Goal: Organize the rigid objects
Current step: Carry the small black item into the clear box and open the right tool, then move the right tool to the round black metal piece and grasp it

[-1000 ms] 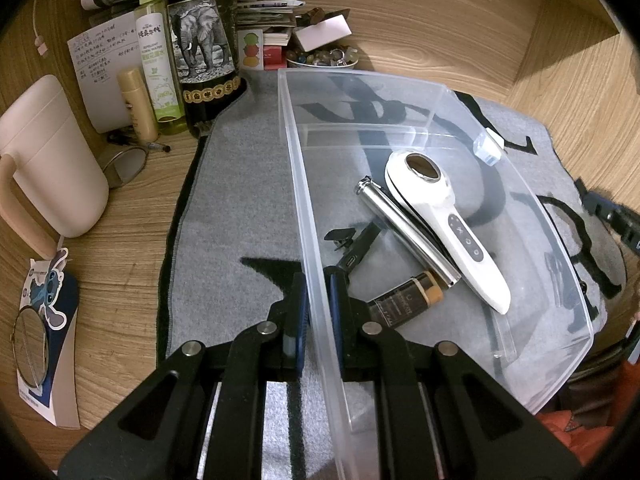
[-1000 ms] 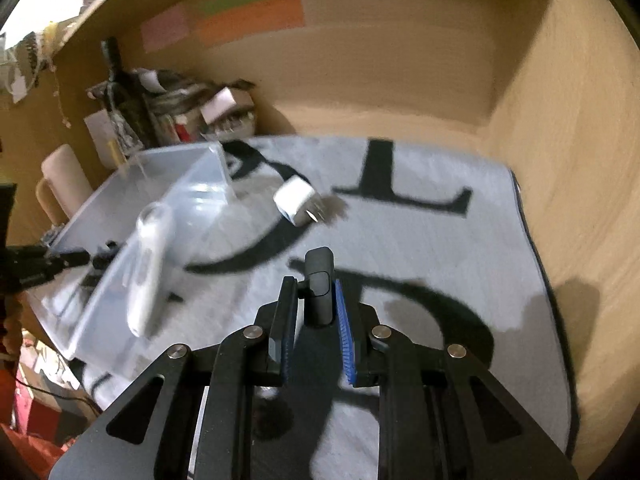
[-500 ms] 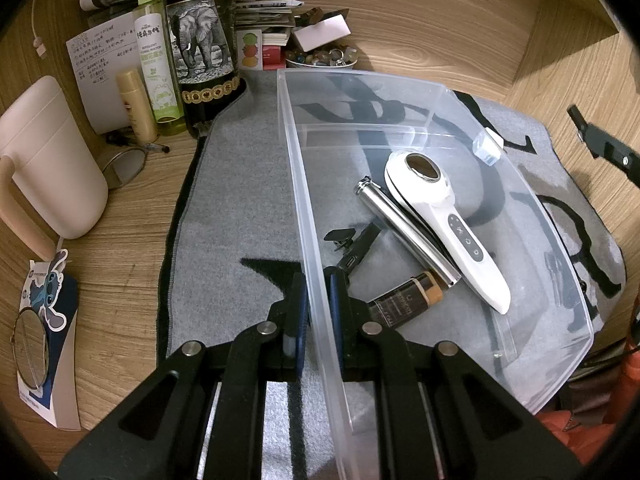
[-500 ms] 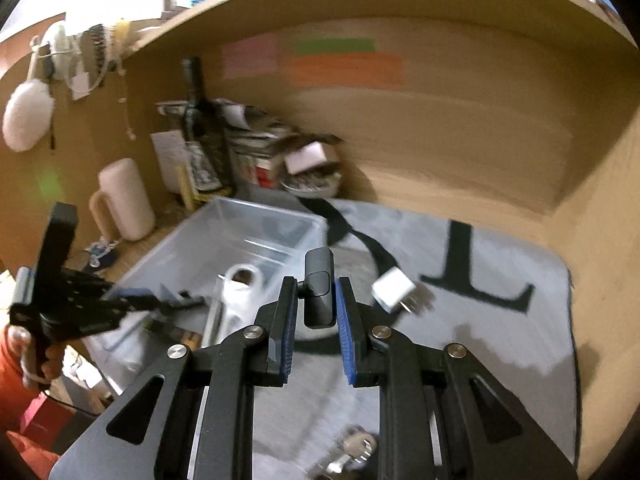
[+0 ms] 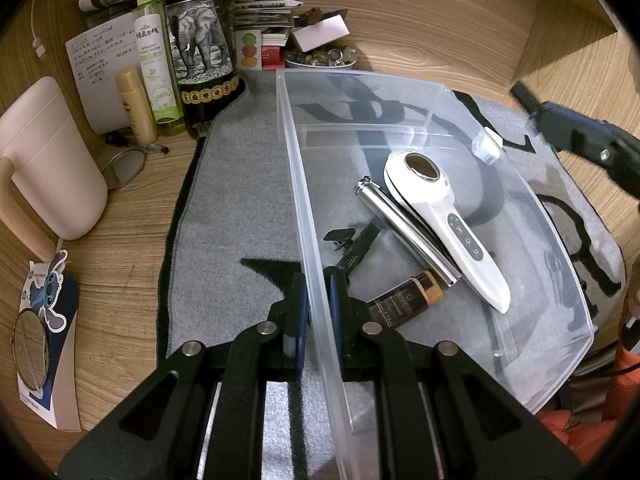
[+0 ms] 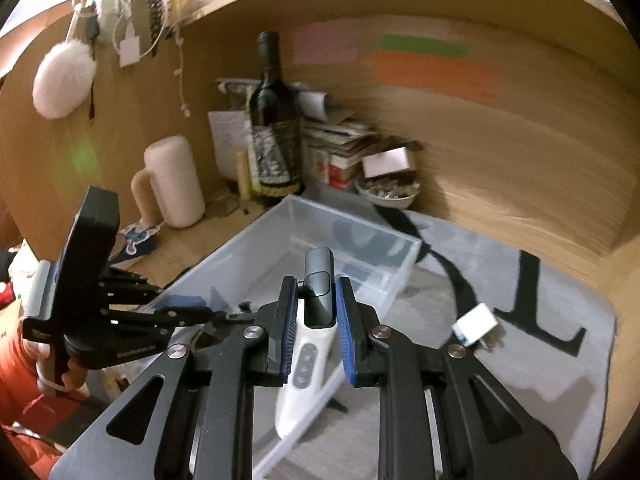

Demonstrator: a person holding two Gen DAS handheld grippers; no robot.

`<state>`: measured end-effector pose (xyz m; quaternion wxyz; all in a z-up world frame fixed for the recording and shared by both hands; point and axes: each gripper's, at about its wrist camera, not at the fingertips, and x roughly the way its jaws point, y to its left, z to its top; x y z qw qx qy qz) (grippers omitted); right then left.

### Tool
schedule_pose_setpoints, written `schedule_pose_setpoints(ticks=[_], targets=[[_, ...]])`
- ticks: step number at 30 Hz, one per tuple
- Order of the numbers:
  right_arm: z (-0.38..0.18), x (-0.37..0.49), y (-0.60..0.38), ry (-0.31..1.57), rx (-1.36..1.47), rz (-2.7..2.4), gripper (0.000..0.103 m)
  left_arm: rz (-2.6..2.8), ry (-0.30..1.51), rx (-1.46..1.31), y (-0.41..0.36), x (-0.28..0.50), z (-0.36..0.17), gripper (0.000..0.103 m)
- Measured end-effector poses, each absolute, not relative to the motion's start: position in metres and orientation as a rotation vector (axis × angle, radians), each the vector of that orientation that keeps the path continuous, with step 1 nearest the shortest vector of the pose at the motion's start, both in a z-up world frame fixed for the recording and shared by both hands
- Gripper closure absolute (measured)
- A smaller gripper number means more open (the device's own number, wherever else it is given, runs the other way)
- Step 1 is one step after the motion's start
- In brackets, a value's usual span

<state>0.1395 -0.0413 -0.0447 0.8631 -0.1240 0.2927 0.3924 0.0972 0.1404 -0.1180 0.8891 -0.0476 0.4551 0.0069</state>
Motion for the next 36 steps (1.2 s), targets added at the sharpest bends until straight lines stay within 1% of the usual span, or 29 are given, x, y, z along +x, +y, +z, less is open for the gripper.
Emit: schedule_pose_setpoints(ticks=[11, 16, 21, 23, 24, 25, 27, 32, 34, 36], targets=[[-0.076, 0.141, -0.003, 0.724, -0.362, 0.895, 0.085, 0.009, 0.941, -0.098, 0.137, 0.098, -0.117, 0.092], [-0.089, 0.139, 0.012, 0.776, -0.458, 0.921, 0.085, 0.006, 0.94, -0.097, 0.138, 0.098, -0.117, 0.092], [-0.093, 0.138, 0.014, 0.801, -0.476, 0.924, 0.085, 0.007, 0.94, -0.098, 0.138, 0.097, -0.117, 0.092], [-0.092, 0.14, 0.014, 0.808, -0.477, 0.913, 0.084, 0.007, 0.94, -0.098, 0.138, 0.097, -0.117, 0.092], [-0.092, 0.14, 0.014, 0.81, -0.476, 0.905, 0.077, 0.007, 0.94, -0.098, 0.138, 0.097, -0.117, 0.092], [-0.091, 0.141, 0.012, 0.809, -0.47, 0.901, 0.066, 0.007, 0.941, -0.098, 0.138, 0.098, -0.117, 0.092], [-0.087, 0.14, 0.009, 0.782, -0.456, 0.891, 0.057, 0.007, 0.94, -0.098, 0.138, 0.097, -0.117, 0.092], [-0.075, 0.138, 0.0, 0.73, -0.441, 0.869, 0.056, 0.007, 0.94, -0.098, 0.138, 0.097, -0.117, 0.092], [-0.07, 0.138, -0.004, 0.712, -0.434, 0.854, 0.044, 0.007, 0.94, -0.098, 0.138, 0.097, -0.117, 0.092], [-0.065, 0.137, -0.01, 0.685, -0.418, 0.836, 0.038, 0.007, 0.94, -0.097, 0.138, 0.097, -0.117, 0.092]])
